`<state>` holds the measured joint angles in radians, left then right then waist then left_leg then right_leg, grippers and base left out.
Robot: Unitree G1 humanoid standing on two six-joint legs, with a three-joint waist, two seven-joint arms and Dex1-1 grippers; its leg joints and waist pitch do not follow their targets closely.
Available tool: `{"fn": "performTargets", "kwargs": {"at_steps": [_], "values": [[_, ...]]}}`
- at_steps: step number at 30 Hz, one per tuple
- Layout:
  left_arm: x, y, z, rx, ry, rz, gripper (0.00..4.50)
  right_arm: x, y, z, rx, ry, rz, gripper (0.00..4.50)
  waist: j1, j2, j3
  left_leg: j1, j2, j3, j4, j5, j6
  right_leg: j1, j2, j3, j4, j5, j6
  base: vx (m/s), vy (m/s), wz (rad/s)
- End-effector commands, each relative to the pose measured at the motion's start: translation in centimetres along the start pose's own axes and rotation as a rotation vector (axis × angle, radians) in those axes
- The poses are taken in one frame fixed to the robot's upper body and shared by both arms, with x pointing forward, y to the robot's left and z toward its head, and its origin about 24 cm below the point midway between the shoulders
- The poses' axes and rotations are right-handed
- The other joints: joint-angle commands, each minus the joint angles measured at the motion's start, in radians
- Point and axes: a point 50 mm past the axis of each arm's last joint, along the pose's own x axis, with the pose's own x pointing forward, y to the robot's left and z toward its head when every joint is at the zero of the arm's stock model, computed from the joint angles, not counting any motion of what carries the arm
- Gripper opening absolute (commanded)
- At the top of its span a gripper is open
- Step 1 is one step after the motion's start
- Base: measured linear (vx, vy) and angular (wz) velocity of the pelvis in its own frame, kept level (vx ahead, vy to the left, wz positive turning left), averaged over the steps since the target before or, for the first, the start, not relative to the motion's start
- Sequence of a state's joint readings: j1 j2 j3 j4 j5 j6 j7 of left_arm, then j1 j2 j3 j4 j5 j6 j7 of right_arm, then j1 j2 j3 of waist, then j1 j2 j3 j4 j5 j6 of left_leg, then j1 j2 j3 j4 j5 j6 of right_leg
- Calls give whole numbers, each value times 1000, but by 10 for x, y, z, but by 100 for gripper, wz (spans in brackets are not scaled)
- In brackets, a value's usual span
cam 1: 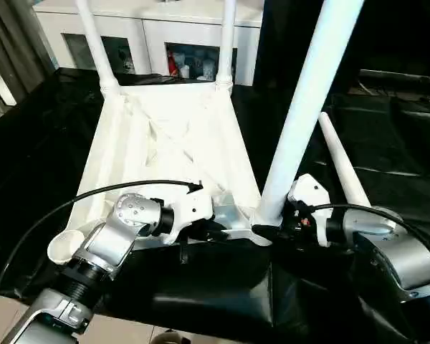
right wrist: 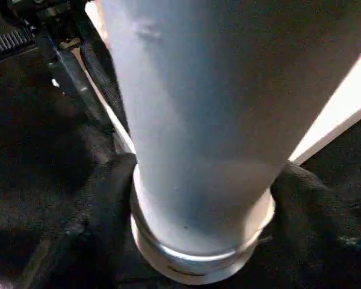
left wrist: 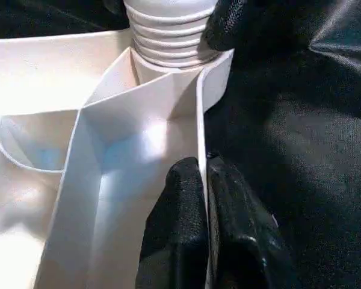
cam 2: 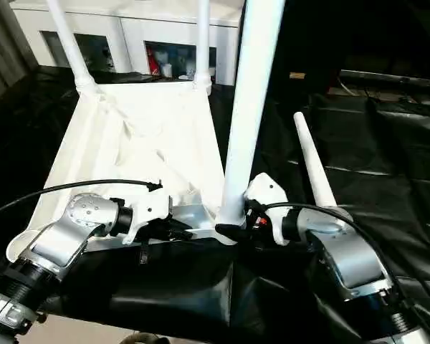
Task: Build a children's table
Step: Rotate leg to tighten
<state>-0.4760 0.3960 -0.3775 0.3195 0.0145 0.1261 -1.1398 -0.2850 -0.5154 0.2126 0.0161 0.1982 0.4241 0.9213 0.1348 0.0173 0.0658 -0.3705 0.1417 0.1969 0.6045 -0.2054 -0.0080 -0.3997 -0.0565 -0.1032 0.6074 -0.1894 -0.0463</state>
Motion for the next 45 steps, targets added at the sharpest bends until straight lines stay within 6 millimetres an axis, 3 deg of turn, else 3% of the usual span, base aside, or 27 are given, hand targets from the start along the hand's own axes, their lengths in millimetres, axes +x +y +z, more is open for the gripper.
{"fn": "performTargets", "kwargs": {"at_steps": [1,6,10,11,12,13,15,17,19,23,27,28,29,32,34,38,45], "values": [[-3,5,15,36,-61,38,0,2,-2,-6,30,6,-35,288,-1,-2,-72,12,108,-53,-63,-92,77,59,-129,79,-72,-144,-182,0,0,0],[1,18,13,-48,-55,176,0,15,-9,-15,149,-30,-200,277,-9,-4,-66,14,103,-54,-66,-140,45,58,-131,77,-87,-260,-160,0,0,0],[10,26,15,-108,-47,268,0,29,-11,-23,256,-31,-333,276,-28,-6,-64,14,100,-59,-71,-170,18,59,-130,75,-96,-343,-134,0,0,0],[13,30,16,-135,-40,315,0,33,-13,-26,287,-25,-384,276,-29,-6,-64,17,100,-58,-70,-175,20,57,-131,76,-100,-351,-128,0,0,0],[26,40,18,-226,-23,451,0,47,-18,-34,349,25,-554,276,-32,-3,-64,20,100,-54,-68,-177,17,51,-132,78,-103,-357,-136,0,0,0],[29,43,19,-254,-18,486,0,52,-19,-36,357,41,-594,276,-40,-4,-55,25,93,-57,-70,-219,-2,45,-128,71,-114,-430,-128,0,0,0],[39,45,22,-282,-9,524,0,62,-18,-35,371,45,-652,275,-43,-6,-59,30,91,-59,-69,-227,-10,53,-135,67,-125,-497,-92,0,0,0],[44,45,25,-294,-15,540,0,69,-17,-32,384,35,-681,275,-47,-4,-56,34,94,-61,-74,-249,-5,51,-133,66,-130,-508,-77,0,0,0],[53,45,31,-278,-12,547,0,83,-14,-23,371,13,-701,275,-45,-4,-65,31,96,-61,-80,-215,4,58,-134,70,-121,-437,-80,0,0,0],[55,44,33,-246,-5,539,0,89,-12,-15,363,-24,-664,275,-43,-1,-68,25,100,-59,-80,-184,16,61,-135,76,-107,-336,-112,0,0,0],[50,43,31,-208,-5,510,0,89,-15,-6,372,-90,-641,275,-42,-3,-69,23,98,-56,-77,-172,25,63,-136,77,-104,-319,-127,0,0,0],[50,43,31,-207,-5,506,0,88,-15,-6,370,-95,-641,345,-42,-3,-69,24,99,-55,-77,-170,27,62,-135,77,-104,-320,-128,0,0,0],[50,43,31,-207,-5,506,0,88,-15,-6,370,-95,-641,345,-42,-2,-68,25,99,-55,-77,-171,27,62,-135,77,-105,-322,-129,0,0,0],[42,38,28,-170,-29,422,0,78,-22,-3,359,-130,-617,366,-45,-4,-69,14,100,-59,-80,-161,35,70,-137,75,-101,-323,-123,0,0,0],[39,36,27,-164,-32,401,0,74,-23,-2,339,-141,-593,389,-44,-3,-70,19,103,-57,-78,-155,36,64,-136,76,-100,-312,-124,0,0,0],[31,32,25,-124,-47,341,0,65,-22,4,302,-167,-514,412,-39,-1,-74,23,106,-53,-75,-118,50,62,-133,78,-86,-206,-158,0,0,0],[13,19,20,-62,-82,163,0,35,-18,8,144,-141,-311,446,-31,-2,-78,8,103,-51,-67,-51,95,64,-130,76,-69,-86,-173,0,0,0]]}}
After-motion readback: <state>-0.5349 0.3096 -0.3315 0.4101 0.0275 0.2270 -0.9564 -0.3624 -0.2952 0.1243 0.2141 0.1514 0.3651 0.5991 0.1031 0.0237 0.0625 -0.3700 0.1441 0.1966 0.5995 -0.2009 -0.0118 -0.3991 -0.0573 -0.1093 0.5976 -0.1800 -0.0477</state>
